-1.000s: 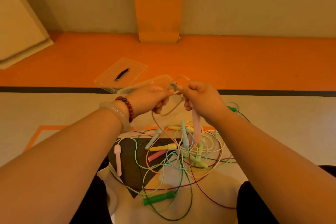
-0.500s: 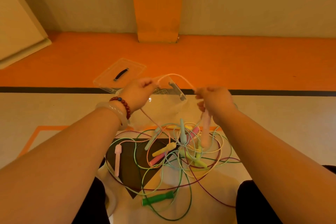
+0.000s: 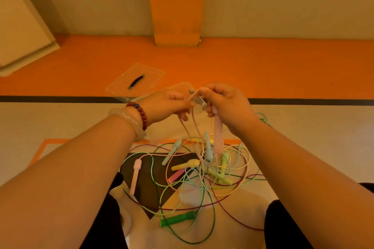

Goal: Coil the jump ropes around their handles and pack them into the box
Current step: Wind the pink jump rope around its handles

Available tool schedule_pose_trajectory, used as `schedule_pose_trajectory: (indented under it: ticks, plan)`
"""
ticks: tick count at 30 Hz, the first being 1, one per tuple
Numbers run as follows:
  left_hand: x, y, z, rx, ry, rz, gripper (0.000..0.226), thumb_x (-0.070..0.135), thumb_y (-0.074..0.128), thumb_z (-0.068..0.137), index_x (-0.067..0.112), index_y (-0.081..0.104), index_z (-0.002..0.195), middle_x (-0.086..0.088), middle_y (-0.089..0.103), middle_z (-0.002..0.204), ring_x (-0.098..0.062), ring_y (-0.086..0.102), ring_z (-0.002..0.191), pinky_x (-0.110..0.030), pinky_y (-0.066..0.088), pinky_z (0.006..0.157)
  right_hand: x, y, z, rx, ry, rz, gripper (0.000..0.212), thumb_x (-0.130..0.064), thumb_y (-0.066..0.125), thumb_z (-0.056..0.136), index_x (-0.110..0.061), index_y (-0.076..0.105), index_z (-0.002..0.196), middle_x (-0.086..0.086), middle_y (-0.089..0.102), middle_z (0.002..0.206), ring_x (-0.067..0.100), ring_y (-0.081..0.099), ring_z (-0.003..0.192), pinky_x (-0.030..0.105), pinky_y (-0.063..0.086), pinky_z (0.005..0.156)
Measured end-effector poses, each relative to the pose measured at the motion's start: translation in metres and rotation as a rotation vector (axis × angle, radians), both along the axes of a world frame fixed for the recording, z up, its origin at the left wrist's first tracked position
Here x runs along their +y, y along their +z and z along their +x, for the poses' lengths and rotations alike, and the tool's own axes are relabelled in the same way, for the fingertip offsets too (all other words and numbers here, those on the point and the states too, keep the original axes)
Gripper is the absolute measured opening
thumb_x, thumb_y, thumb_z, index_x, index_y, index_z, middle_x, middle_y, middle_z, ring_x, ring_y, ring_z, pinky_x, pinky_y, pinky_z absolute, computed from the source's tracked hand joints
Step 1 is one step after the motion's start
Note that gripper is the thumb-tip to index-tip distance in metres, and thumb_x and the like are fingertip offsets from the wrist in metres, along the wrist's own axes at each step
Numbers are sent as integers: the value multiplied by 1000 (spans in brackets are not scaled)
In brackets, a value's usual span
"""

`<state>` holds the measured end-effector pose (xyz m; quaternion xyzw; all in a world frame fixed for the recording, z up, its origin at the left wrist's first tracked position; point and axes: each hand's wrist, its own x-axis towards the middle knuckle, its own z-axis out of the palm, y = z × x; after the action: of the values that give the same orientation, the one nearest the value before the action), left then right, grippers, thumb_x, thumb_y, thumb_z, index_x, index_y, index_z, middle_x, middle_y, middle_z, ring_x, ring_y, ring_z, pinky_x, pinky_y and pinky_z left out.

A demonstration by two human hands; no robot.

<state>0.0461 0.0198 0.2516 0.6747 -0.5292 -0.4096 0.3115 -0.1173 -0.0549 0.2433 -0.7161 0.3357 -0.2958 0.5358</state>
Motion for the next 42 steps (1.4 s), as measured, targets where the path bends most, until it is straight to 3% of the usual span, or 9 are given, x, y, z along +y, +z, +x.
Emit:
schedule_pose_trajectory:
  ticks: [4,8,12,17,21,24,31,36,42]
  plan:
    - [10,-34,1,-356,-246,318,22,41,47,98,30,63,89,3,65,105,-10,56,96,-29,42,91,1,4,-2,-173,-114,8,17,-22,55,97,-19,69,88,-2,54,59,9,51,54,23,47,53]
    - [9,-30,8,-75,150,79,27,30,39,102,22,56,83,-2,58,74,-10,58,69,-33,53,81,-14,0,-14,-242,-336,143,19,-25,54,98,-18,68,87,0,54,61,11,49,53,23,46,49]
    - [3,7,39,-99,319,-232,31,46,43,98,36,70,88,6,40,56,-19,34,53,-30,31,53,-23,-12,-19,216,-333,146,16,-27,59,95,-16,70,95,10,65,84,13,55,54,31,52,55]
    - [6,19,22,-263,96,-40,26,45,45,96,43,66,81,4,43,56,-14,34,50,-25,29,46,-3,-14,-6,358,-121,-96,67,-29,67,90,-33,33,148,-9,46,136,13,64,62,29,59,60]
    - [2,16,2,-240,8,-30,31,40,46,98,39,66,76,5,40,54,-9,31,46,-20,28,44,4,-13,1,157,38,16,47,-23,65,91,-28,51,136,-18,58,105,7,58,56,24,55,57]
    - [4,13,3,-180,16,-22,26,39,51,96,29,68,79,4,44,57,-8,38,48,-22,37,51,4,-12,1,120,2,16,15,-26,59,94,-17,69,88,-5,59,68,6,53,53,23,51,55]
    - [24,-4,51,-632,25,489,37,34,39,103,19,58,75,-2,62,86,-11,54,76,-27,39,75,-23,-1,-17,-93,-443,155,22,-21,50,99,-18,62,81,2,57,73,11,53,58,25,50,56]
    - [19,3,53,-451,142,333,36,39,36,102,17,63,90,-2,42,61,-15,42,53,-25,37,52,-15,-14,-15,493,-212,177,19,-14,59,94,-12,66,111,9,65,93,17,59,61,33,57,65]
    - [6,7,11,-229,26,169,31,32,39,102,24,66,90,5,44,64,-12,34,51,-25,30,48,4,-17,0,282,94,44,55,-19,66,90,-31,47,140,-8,51,137,10,61,61,20,55,58]
